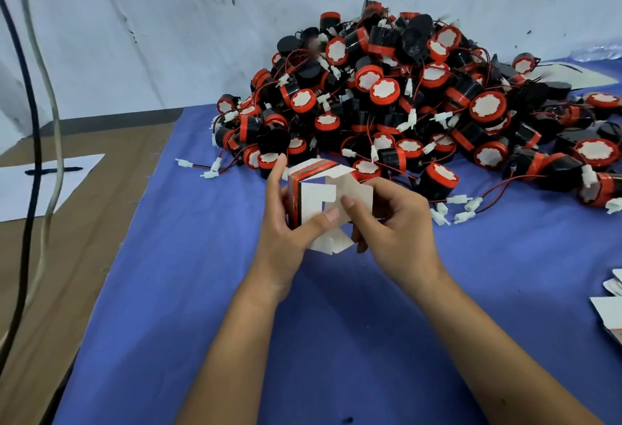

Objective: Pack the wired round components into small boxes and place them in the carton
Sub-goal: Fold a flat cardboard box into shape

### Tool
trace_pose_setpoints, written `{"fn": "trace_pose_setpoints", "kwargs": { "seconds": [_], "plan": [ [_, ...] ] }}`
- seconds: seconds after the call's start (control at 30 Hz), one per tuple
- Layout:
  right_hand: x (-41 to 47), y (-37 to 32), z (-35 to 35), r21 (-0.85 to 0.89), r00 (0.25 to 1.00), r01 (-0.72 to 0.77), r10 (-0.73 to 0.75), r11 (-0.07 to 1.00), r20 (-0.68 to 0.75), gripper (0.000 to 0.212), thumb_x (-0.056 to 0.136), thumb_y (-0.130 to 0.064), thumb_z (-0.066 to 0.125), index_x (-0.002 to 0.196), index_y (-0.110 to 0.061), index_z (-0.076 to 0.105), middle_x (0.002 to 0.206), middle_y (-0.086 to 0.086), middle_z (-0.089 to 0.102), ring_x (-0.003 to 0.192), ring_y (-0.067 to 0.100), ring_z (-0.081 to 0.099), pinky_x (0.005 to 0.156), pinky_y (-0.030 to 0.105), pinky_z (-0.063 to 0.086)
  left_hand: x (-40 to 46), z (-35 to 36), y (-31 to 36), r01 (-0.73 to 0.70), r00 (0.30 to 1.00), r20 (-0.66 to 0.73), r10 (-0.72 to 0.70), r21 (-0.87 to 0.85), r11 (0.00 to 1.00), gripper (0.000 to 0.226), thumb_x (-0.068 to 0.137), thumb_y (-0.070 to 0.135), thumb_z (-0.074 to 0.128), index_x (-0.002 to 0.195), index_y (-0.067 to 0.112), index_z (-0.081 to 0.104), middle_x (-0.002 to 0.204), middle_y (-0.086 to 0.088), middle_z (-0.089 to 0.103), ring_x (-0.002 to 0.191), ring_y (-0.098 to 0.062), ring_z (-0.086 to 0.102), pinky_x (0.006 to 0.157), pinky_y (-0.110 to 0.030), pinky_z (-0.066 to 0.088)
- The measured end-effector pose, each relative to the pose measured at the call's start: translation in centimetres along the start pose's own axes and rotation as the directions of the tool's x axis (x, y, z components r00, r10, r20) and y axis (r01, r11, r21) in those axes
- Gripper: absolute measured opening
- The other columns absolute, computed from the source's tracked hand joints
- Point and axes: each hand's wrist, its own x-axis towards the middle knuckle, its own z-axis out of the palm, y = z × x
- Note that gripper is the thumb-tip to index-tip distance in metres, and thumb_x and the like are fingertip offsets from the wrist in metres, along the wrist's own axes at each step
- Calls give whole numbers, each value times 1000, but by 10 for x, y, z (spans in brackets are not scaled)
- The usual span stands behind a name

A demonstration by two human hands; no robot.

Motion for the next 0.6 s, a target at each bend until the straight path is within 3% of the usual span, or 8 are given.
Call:
{"fn": "trace_pose_setpoints", "kwargs": {
  "seconds": [0.1, 0.2, 0.3, 0.37, 0.4, 0.43, 0.5, 0.6],
  "plan": [
    [-3, 1, 6, -289, 991, 85, -112, 953, -78, 29, 92, -18, 73, 70, -14, 55, 57, -5, 51, 53, 20, 49, 46, 32, 39, -1, 10, -3, -55, 993, -107, 56, 14, 998, 97, 78, 23, 84, 157, 40, 30, 138, -3, 63, 118, -17, 69, 92, -35, 61],
    [-4, -2, 12, -341, 986, 100, -140, 935, -94, 26, 88, -14, 69, 69, -15, 51, 59, -5, 49, 55, 21, 47, 48, 37, 39, -1, 14, -5, -60, 973, -223, 63, 19, 998, 87, 82, 26, 79, 153, 47, 33, 130, -1, 66, 112, -10, 68, 88, -29, 59],
    [-4, -3, 8, -82, 993, 75, -68, 994, 92, 13, 87, -21, 72, 87, -18, 60, 79, -5, 60, 74, 19, 59, 53, 36, 47, 3, 11, -2, -27, 956, -293, -1, -92, 995, 69, 96, 18, 71, 150, 47, 40, 139, 1, 63, 118, -14, 63, 95, -37, 57],
    [-2, -4, 4, 133, 936, -122, 69, 984, 345, 47, 81, -32, 83, 123, -24, 61, 117, -5, 63, 113, 18, 61, 71, 35, 59, 5, 10, -2, 10, 944, -323, -70, -183, 983, 58, 102, 14, 63, 147, 46, 47, 147, 9, 57, 128, -16, 58, 105, -48, 54],
    [-2, -3, 2, 140, 898, -191, 115, 971, 425, 69, 79, -34, 87, 139, -29, 54, 134, -7, 57, 129, 17, 53, 83, 37, 60, 4, 12, -2, 36, 943, -317, -105, -216, 976, 55, 103, 15, 62, 145, 48, 49, 146, 13, 57, 128, -16, 58, 100, -46, 58],
    [-3, -2, 2, 124, 877, -228, 148, 966, 457, 81, 79, -31, 89, 148, -33, 46, 144, -8, 52, 137, 15, 48, 92, 40, 59, 4, 14, -2, 63, 946, -295, -135, -240, 969, 53, 103, 17, 62, 145, 48, 49, 143, 13, 59, 123, -14, 62, 90, -40, 61],
    [-4, -2, 7, 149, 883, -274, 187, 950, 431, 78, 84, -25, 85, 150, -35, 44, 147, -9, 51, 137, 14, 49, 100, 47, 56, 2, 19, -4, 102, 960, -228, -165, -266, 959, 52, 103, 20, 62, 147, 43, 47, 135, 7, 65, 109, -11, 68, 77, -32, 61],
    [-5, -1, 12, 300, 891, -371, 245, 879, 383, 64, 90, -26, 77, 147, -29, 48, 137, 2, 63, 132, 20, 57, 110, 51, 48, 0, 26, -3, 94, 981, -149, -127, -208, 974, 55, 101, 31, 62, 151, 36, 39, 109, 1, 72, 100, -19, 71, 78, -32, 60]
  ]
}}
